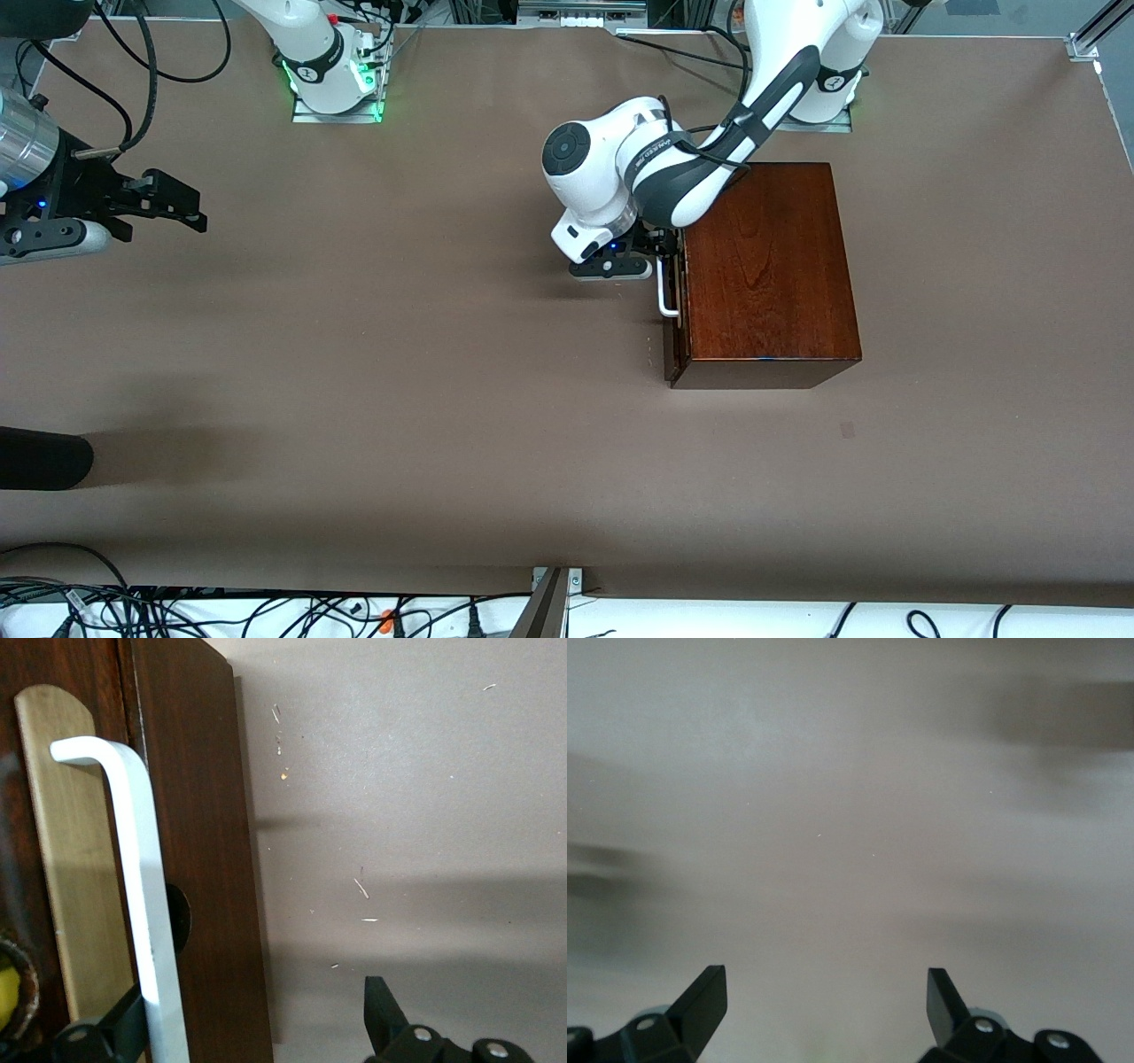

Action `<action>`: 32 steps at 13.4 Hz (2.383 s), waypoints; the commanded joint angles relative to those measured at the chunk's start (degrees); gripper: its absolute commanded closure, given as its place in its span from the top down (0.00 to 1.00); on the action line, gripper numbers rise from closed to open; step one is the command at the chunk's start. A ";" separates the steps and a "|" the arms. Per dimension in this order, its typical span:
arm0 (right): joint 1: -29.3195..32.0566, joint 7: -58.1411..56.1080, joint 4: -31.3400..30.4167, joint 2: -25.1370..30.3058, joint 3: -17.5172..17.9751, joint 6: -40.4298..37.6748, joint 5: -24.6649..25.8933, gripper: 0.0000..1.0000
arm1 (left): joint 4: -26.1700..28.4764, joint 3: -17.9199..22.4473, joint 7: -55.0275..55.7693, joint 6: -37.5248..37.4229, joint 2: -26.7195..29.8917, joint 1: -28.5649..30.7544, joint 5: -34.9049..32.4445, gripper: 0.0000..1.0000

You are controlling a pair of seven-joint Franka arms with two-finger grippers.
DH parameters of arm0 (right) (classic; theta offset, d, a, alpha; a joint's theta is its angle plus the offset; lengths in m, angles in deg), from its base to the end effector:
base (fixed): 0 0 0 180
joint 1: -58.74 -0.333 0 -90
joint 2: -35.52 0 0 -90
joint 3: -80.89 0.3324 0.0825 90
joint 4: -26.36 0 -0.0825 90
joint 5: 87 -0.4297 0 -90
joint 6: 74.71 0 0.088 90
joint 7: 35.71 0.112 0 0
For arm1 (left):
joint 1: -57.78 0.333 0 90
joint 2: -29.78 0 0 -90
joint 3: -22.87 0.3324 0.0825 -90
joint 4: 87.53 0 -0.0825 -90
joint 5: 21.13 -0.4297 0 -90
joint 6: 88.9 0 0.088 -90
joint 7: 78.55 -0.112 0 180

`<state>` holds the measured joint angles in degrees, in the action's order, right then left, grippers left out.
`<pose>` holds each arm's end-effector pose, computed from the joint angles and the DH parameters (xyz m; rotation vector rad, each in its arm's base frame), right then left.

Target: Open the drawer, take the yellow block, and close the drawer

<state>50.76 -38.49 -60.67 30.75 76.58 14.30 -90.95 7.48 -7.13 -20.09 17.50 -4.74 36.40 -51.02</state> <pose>0.6224 0.0497 0.6106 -3.0735 -0.1726 0.0754 0.4871 -0.4892 0.2571 -2.7948 0.1020 0.0398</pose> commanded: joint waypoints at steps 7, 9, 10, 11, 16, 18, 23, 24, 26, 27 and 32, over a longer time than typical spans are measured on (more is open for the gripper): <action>0.60 -0.13 1.07 -0.24 0.08 -1.21 -0.71 1.00 | -1.49 -0.22 3.77 9.34 -2.30 -3.05 -0.25 1.00; 0.60 -0.13 0.98 -0.15 0.08 -1.21 -0.71 1.00 | -1.67 -0.22 3.77 11.36 -2.65 -3.49 -0.25 1.00; 0.60 -0.13 1.07 -0.15 0.08 -1.21 -0.71 1.00 | -1.67 -0.22 3.77 12.24 -2.65 -4.01 -0.25 1.00; 0.60 -0.13 0.99 -0.24 0.08 -1.21 -0.71 1.00 | -1.67 -0.22 3.77 12.51 -2.74 -4.19 -0.25 1.00; 0.60 -0.13 0.99 -0.24 0.08 -1.21 -0.71 1.00 | -3.77 -0.14 3.77 12.52 -2.74 -4.72 1.86 1.00; 0.60 -0.13 0.98 -0.24 0.00 -1.21 -0.71 1.00 | -3.78 -0.14 3.68 12.34 -2.65 -4.81 1.86 1.00; 0.69 -0.13 0.98 -0.24 -0.09 -1.21 -0.71 1.00 | -4.22 -0.22 3.51 8.67 -0.64 -4.89 1.68 1.00; 0.69 -0.13 0.98 -0.24 -0.09 -1.21 -0.71 1.00 | -5.00 -0.22 3.07 6.21 -0.20 -4.89 1.60 1.00; 0.69 -0.22 0.98 -0.24 -0.09 -1.21 -0.71 1.00 | -8.42 -0.49 2.63 -1.16 -0.19 -5.07 1.07 1.00; 0.69 -0.22 0.98 -0.24 -0.18 -1.21 -0.62 1.00 | -10.26 -0.66 2.46 -3.80 -0.02 -5.24 1.15 1.00; 0.69 -0.30 0.98 -0.24 -0.36 -1.21 -0.62 1.00 | -19.40 -0.84 -7.00 -16.29 5.33 -2.71 6.85 1.00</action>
<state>50.98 -38.49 -60.67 30.74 76.15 14.15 -90.95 -8.78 -8.13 -20.96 5.63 -2.19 31.77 -48.05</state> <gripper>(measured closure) 0.000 0.000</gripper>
